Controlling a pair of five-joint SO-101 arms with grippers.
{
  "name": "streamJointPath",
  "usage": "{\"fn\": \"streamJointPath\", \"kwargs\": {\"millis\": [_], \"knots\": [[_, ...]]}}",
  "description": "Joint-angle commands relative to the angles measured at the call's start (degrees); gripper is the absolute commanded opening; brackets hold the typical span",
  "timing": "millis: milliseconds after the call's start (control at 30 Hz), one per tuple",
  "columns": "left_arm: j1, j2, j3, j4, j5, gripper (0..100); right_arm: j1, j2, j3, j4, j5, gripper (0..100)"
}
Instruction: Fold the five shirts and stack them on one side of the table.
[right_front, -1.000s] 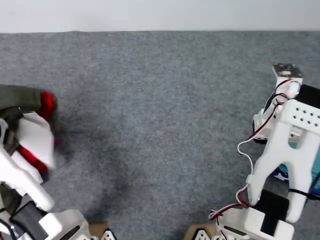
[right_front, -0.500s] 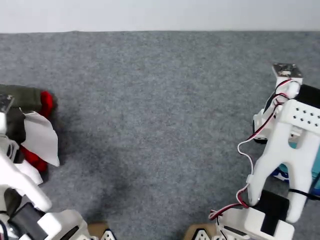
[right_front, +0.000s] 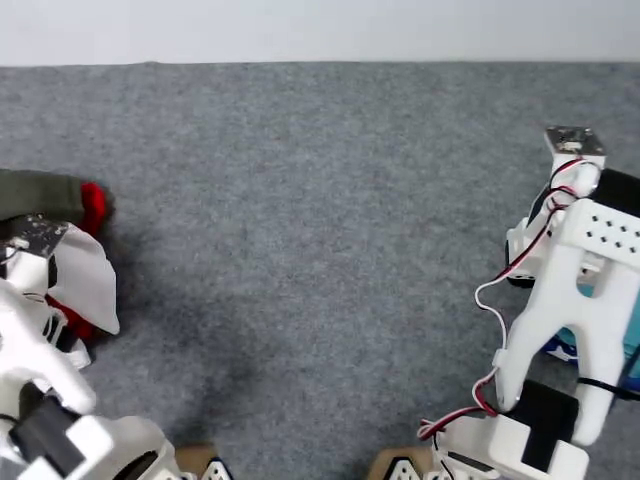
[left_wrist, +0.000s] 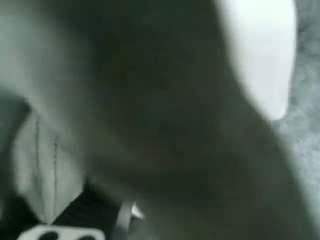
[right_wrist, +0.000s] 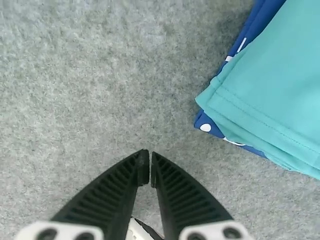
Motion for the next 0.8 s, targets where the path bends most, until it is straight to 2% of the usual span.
{"fn": "streamJointPath", "kwargs": {"millis": [0, 67, 233, 333, 600, 767], "knots": [[-0.2, 2.7, -2.9, -1.6, -0.7, 8, -0.7, -3.0, -0.3, 2.4, -0.7, 0.9], [-0.3, 3.1, -5.8, -0.7, -0.4, 0, -0.7, -3.0, -0.3, 2.4, -0.7, 0.9], [-0.4, -4.5, -20.9, 10.8, 4.5, 0, -0.7, -3.0, -0.3, 2.4, -0.7, 0.9], [0.0, -11.6, -30.6, 13.0, 8.9, 0, -0.7, -3.0, -0.3, 2.4, -0.7, 0.9], [1.8, -17.5, -54.5, 7.7, 30.5, 0, -0.7, -3.0, -0.3, 2.4, -0.7, 0.9], [9.8, -17.1, -65.2, 0.4, 39.6, 0, -0.5, -3.0, -0.3, 2.4, -0.6, 0.9]]}}
